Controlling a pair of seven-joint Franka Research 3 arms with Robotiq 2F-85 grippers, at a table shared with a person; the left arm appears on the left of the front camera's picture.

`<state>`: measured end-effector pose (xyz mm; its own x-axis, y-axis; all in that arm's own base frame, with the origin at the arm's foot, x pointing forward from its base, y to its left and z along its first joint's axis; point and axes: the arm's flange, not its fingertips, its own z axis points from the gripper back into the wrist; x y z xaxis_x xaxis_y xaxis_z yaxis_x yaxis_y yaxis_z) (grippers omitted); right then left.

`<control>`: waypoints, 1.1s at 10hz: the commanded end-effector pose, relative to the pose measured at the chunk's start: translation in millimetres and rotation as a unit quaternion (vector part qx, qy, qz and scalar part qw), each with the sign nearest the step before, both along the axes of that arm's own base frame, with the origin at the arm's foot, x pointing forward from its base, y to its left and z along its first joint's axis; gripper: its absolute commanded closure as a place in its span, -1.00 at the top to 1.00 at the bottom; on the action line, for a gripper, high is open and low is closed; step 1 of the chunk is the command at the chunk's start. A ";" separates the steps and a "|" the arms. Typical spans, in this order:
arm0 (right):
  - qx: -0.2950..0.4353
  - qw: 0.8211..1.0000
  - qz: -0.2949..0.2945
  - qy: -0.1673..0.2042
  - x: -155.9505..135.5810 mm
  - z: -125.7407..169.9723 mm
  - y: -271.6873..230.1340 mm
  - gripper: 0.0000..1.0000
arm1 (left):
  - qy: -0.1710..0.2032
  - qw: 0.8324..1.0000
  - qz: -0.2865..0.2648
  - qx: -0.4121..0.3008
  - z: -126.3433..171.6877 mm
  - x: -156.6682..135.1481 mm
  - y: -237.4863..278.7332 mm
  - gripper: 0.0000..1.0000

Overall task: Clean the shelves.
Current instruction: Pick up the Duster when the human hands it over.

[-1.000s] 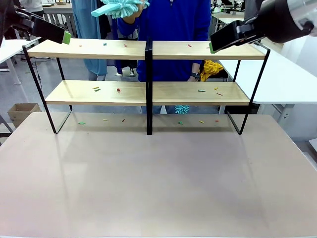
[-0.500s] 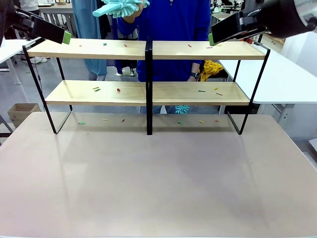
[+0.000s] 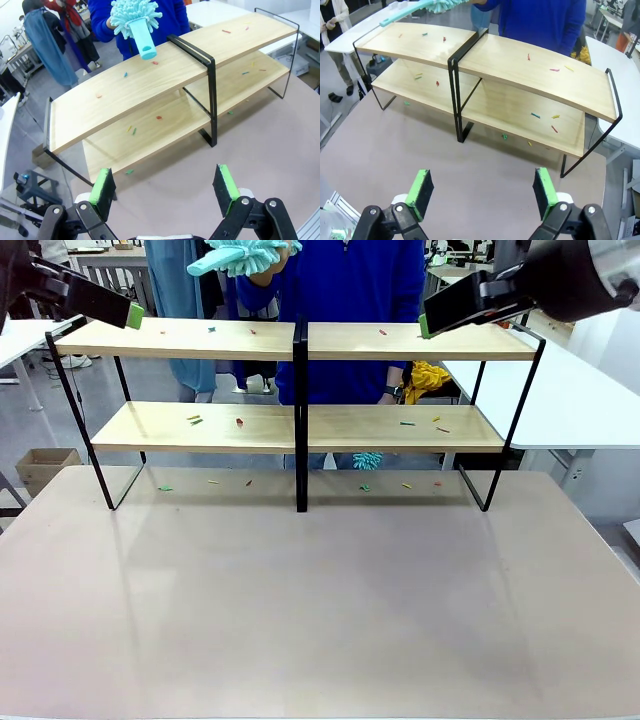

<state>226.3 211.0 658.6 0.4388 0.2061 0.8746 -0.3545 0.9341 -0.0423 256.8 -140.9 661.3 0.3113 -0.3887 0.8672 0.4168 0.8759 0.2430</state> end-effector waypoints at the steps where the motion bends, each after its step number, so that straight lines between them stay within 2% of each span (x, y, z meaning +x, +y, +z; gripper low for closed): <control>1: 0.000 1.000 0.000 0.002 0.9 1.0 -1.0 1.00 | 0.000 1.000 0.000 0.000 0.0 0.0 0.0 1.00; 2: 0.000 1.000 0.000 0.002 0.9 1.0 -1.0 1.00 | 0.046 0.995 -0.077 0.032 15.0 6.7 4.4 1.00; 3: 0.000 1.000 0.000 0.002 0.9 1.0 -1.0 1.00 | 0.074 0.984 -0.156 0.051 23.3 14.5 9.1 1.00; 4: 0.000 1.000 0.000 0.002 0.9 1.0 -1.0 1.00 | 0.113 0.972 -0.202 0.045 27.9 25.8 18.1 1.00; 5: 0.000 1.000 0.000 0.002 0.9 1.0 -1.0 1.00 | 0.147 0.960 -0.237 0.010 31.7 41.3 31.4 1.00; 6: 0.000 1.000 0.000 0.002 0.9 1.0 -1.0 1.00 | 0.163 0.945 -0.282 -0.039 32.8 55.1 42.6 1.00; 8: 0.000 1.000 0.000 0.002 0.9 1.0 -1.0 1.00 | 0.192 0.918 -0.327 -0.115 28.4 80.4 57.7 1.00; 10: 0.000 1.000 0.000 0.002 0.9 1.0 -1.0 1.00 | 0.214 0.867 -0.384 -0.236 16.3 97.4 73.6 1.00; 11: 0.000 1.000 0.000 0.002 0.9 1.0 -1.0 1.00 | 0.252 0.862 -0.354 -0.261 11.7 102.9 81.1 1.00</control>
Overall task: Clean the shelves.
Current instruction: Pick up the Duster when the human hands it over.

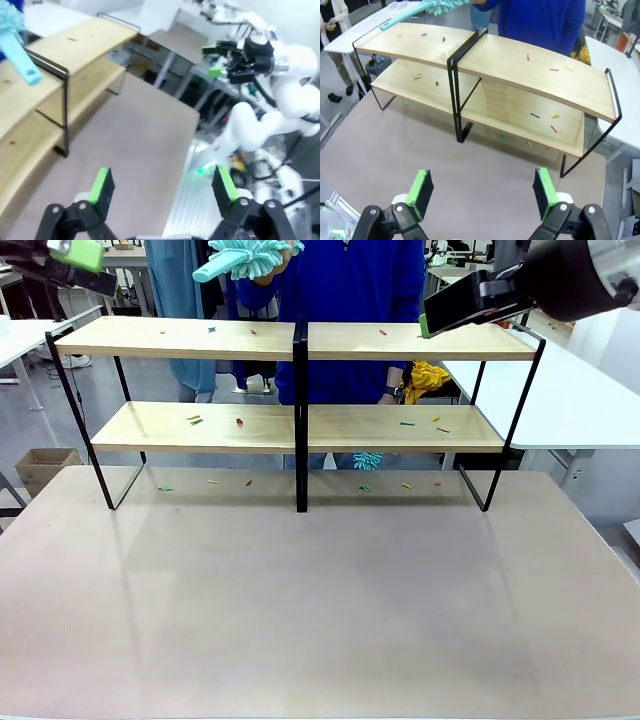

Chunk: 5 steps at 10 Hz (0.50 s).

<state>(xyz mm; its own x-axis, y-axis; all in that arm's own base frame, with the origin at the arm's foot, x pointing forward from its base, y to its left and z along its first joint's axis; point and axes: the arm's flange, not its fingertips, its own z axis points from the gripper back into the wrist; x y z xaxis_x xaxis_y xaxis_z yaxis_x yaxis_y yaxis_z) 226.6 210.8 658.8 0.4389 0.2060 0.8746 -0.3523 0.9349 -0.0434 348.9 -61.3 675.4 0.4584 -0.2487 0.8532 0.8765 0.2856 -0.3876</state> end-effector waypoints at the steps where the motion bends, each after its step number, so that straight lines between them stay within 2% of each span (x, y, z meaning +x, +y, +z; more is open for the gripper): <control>1: 0.001 1.000 0.001 0.002 0.6 0.8 -0.8 1.00 | -0.041 0.998 0.009 0.040 7.0 -7.6 -6.8 1.00; 2: 0.001 1.000 0.001 0.002 0.6 0.8 -0.8 1.00 | -0.041 0.998 0.009 0.040 7.0 -7.6 -6.8 1.00; 3: 0.001 1.000 0.001 0.002 0.6 0.8 -0.8 1.00 | 0.003 1.000 0.000 -0.001 -2.5 2.4 1.9 1.00; 4: 0.001 1.000 0.001 0.002 0.6 0.8 -0.8 1.00 | 0.017 0.998 -0.062 0.004 1.9 0.8 -7.3 1.00; 5: 0.001 1.000 0.001 0.002 0.6 0.8 -0.8 1.00 | 0.058 0.994 -0.084 -0.028 5.0 25.2 -8.4 1.00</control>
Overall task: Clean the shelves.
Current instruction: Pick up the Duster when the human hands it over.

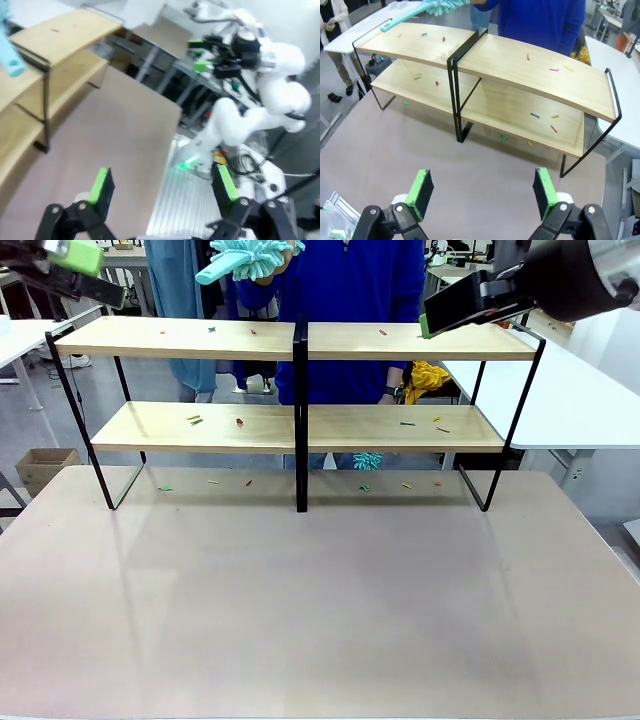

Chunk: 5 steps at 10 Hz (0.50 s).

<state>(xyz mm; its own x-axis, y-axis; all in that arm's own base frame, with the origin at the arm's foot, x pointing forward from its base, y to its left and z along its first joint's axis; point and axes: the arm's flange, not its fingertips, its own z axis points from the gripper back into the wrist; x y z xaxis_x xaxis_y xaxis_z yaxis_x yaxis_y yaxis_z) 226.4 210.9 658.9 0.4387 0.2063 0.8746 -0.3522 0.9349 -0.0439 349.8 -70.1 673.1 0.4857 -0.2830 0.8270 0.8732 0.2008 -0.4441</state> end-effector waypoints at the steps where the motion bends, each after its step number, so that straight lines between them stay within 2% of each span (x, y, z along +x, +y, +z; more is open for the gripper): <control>1: 0.001 1.000 0.001 0.002 0.8 0.7 -0.9 1.00 | 0.071 0.993 -0.057 -0.073 8.5 52.5 -2.0 1.00; 3: 0.001 1.000 0.001 0.002 0.8 0.7 -0.9 1.00 | 0.111 0.984 -0.034 -0.134 6.0 103.2 -13.0 1.00; 5: 0.001 1.000 0.001 0.002 0.8 0.7 -0.9 1.00 | 0.179 0.969 -0.002 -0.169 -1.2 150.5 -25.0 1.00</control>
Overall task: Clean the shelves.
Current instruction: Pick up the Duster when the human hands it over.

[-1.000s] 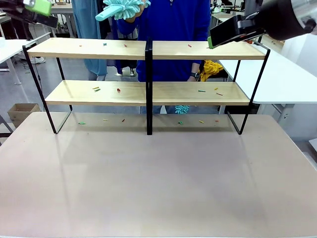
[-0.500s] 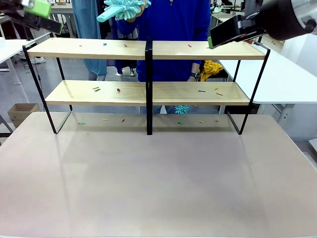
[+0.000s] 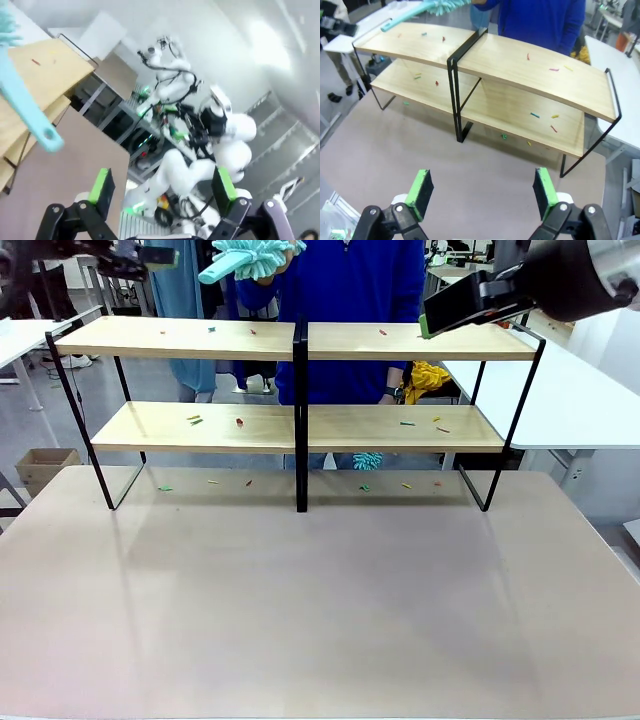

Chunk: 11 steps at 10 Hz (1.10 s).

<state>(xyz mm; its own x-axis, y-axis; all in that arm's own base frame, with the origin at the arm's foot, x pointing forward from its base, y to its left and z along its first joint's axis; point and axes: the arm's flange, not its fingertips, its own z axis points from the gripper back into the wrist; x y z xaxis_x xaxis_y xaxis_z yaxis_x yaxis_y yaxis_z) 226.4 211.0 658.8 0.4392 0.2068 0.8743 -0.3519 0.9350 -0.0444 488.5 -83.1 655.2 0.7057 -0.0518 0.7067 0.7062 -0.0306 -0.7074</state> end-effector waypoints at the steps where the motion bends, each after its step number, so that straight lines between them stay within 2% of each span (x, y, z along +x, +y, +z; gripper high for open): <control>1: 0.002 1.000 0.001 0.002 0.8 0.8 -1.0 1.00 | 0.080 0.996 0.033 0.014 9.5 37.9 -19.1 1.00; 3: 0.002 1.000 0.001 0.002 0.8 0.8 -1.0 1.00 | 0.126 0.986 0.094 0.057 0.0 73.4 -21.4 1.00; 6: 0.002 1.000 0.001 0.002 0.8 0.8 -1.0 1.00 | 0.164 0.974 0.122 0.099 -13.8 96.6 -32.5 1.00; 8: 0.002 1.000 0.001 0.002 0.8 0.8 -1.0 1.00 | 0.175 0.972 0.124 0.099 -21.0 105.9 -43.4 1.00; 11: 0.002 1.000 0.001 0.002 0.8 0.8 -1.0 1.00 | 0.170 0.973 0.126 0.087 -25.0 108.4 -46.0 1.00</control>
